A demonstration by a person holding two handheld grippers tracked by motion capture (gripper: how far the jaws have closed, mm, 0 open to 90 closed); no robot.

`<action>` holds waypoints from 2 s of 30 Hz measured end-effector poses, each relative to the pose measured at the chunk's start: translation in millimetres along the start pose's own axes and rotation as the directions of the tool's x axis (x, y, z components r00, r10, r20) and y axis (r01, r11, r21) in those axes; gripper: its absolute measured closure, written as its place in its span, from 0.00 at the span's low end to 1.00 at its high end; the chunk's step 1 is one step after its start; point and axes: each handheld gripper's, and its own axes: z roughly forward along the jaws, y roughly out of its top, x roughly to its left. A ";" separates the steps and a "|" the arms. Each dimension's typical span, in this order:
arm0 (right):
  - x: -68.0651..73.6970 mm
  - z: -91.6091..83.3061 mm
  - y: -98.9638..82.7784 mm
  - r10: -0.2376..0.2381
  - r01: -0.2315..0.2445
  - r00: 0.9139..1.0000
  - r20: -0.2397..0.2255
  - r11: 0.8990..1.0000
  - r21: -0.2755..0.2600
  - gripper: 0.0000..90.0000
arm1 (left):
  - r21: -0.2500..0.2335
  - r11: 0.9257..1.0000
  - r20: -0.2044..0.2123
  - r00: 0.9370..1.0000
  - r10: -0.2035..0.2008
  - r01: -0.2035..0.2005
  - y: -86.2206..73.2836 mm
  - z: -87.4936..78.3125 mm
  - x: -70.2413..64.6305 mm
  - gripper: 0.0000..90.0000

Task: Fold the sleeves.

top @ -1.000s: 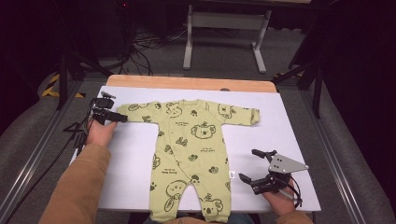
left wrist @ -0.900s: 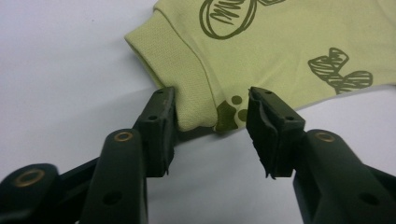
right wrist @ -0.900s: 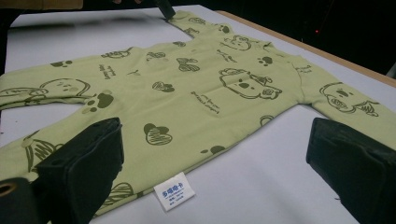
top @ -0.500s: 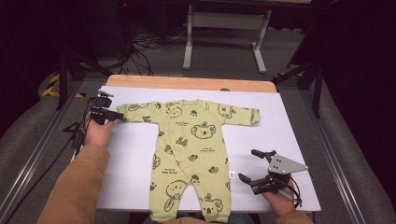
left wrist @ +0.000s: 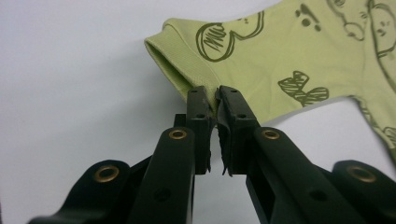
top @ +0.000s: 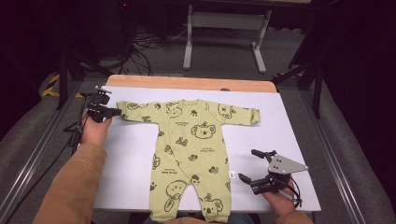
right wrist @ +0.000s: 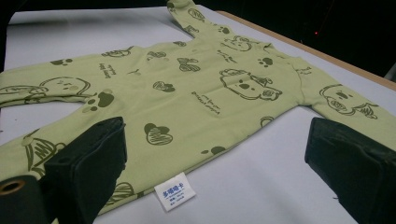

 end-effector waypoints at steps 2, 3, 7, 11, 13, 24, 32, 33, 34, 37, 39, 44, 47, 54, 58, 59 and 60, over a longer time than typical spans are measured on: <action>0.2 -0.1 0.2 -0.003 0.003 1.000 -0.001 1.000 -0.001 0.07 | -0.012 1.000 0.003 1.000 0.011 -0.011 1.1 -4.5 -2.3 0.92; 0.3 -0.1 0.3 -0.004 0.004 1.000 0.000 1.000 -0.001 0.07 | -0.016 1.000 0.001 1.000 0.021 -0.021 1.6 -6.6 -3.6 0.92; 0.4 0.1 0.3 -0.005 0.005 1.000 0.000 1.000 0.001 0.07 | -0.040 0.998 0.007 0.999 0.043 -0.043 3.0 -15.6 -7.6 0.92; 0.9 -0.5 0.7 -0.002 0.002 1.000 0.000 1.000 -0.004 0.07 | -0.073 0.997 0.050 0.998 0.044 -0.040 3.6 -24.5 -9.3 0.92; 1.7 -0.6 1.2 -0.003 0.003 1.000 -0.003 1.000 -0.006 0.07 | -0.092 0.995 0.062 0.997 0.038 -0.033 4.0 -27.2 -10.6 0.92; 3.6 -0.9 2.5 -0.017 0.017 1.000 0.000 1.000 -0.005 0.07 | -0.165 0.984 0.082 0.993 0.081 -0.067 11.6 -40.7 -28.7 0.92; 4.3 -2.4 2.8 -0.014 0.014 1.000 0.002 1.000 -0.007 0.07 | -0.204 0.973 0.113 0.985 0.132 -0.107 20.3 -50.5 -49.0 0.92; 4.3 -2.7 2.7 -0.013 0.013 1.000 0.004 1.000 -0.007 0.07 | -0.209 0.971 0.115 0.984 0.139 -0.113 21.6 -51.4 -51.7 0.92; 4.2 -3.1 2.5 -0.012 0.012 1.000 0.004 1.000 -0.008 0.07 | -0.212 0.971 0.119 0.983 0.140 -0.113 22.7 -52.1 -54.9 0.92; 5.0 -5.3 2.3 -0.008 0.008 1.000 0.009 1.000 -0.010 0.07 | -0.221 0.966 0.131 0.978 0.164 -0.133 27.6 -52.5 -63.0 0.92; 6.4 -7.5 2.7 -0.009 0.009 1.000 0.010 1.000 -0.013 0.07 | -0.232 0.963 0.140 0.974 0.177 -0.141 30.8 -51.6 -69.5 0.92; 8.5 -10.8 3.3 -0.012 0.012 1.000 0.017 1.000 -0.020 0.07 | -0.237 0.958 0.155 0.967 0.200 -0.160 37.0 -47.7 -83.4 0.92; 8.5 -12.2 2.9 -0.011 0.011 1.000 0.020 1.000 -0.020 0.07 | -0.243 0.955 0.159 0.964 0.212 -0.170 40.8 -44.1 -90.2 0.92; 8.4 -14.5 2.4 -0.008 0.009 1.000 0.021 1.000 -0.022 0.07 | -0.242 0.954 0.190 0.955 0.226 -0.177 48.8 -33.4 -108.9 0.92; 8.4 -14.8 2.3 -0.007 0.007 1.000 0.020 1.000 -0.023 0.07 | -0.237 0.953 0.201 0.950 0.238 -0.189 52.3 -28.3 -118.5 0.92; 8.7 -14.9 2.4 -0.007 0.007 1.000 0.020 1.000 -0.024 0.07 | -0.241 0.950 0.195 0.949 0.247 -0.198 53.4 -25.9 -120.9 0.92; 8.8 -15.2 2.5 -0.008 0.008 1.000 0.020 1.000 -0.025 0.07 | -0.233 0.951 0.194 0.949 0.249 -0.202 53.8 -23.8 -123.5 0.92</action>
